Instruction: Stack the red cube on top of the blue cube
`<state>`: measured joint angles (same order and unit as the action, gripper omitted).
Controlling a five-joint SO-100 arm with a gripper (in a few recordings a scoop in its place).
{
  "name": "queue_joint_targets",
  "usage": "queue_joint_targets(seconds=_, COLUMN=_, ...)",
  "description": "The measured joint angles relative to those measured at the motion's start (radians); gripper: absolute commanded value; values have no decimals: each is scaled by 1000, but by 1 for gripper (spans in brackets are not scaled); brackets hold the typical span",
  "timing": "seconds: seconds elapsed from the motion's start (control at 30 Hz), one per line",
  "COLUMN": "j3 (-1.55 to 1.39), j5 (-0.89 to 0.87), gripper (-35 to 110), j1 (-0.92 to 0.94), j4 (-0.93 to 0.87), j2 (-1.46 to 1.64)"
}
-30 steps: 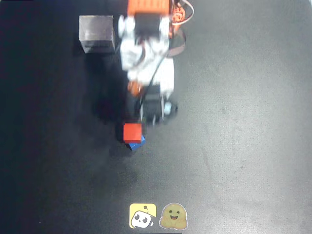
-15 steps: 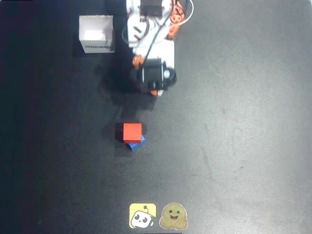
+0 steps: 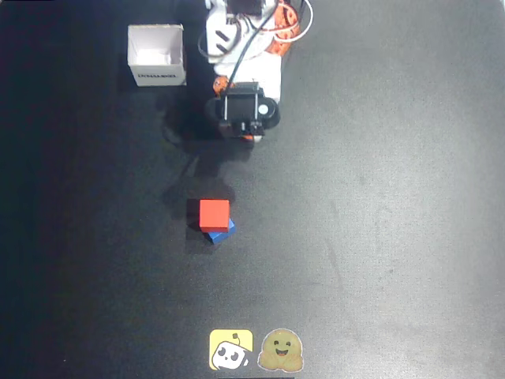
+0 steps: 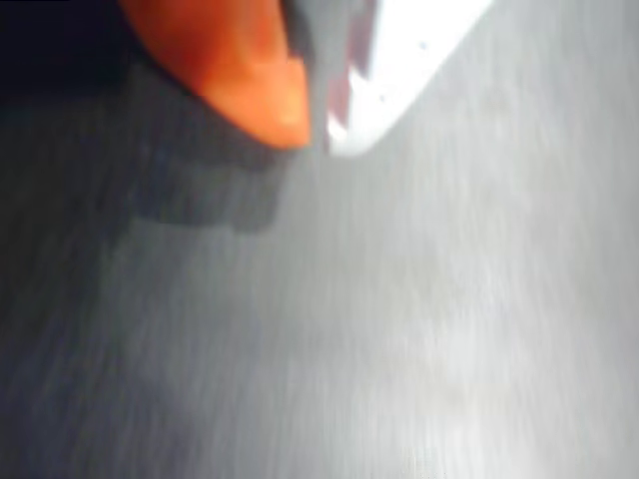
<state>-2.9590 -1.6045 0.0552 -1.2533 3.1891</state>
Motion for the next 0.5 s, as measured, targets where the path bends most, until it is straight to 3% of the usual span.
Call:
queue_joint_targets(seconds=0.13, j3=0, j5=14, gripper=0, j1=11, j4=-78, j2=0)
queue_joint_targets(seconds=0.5, j3=0, j5=18, gripper=0, j1=8, j4=-89, j2=0)
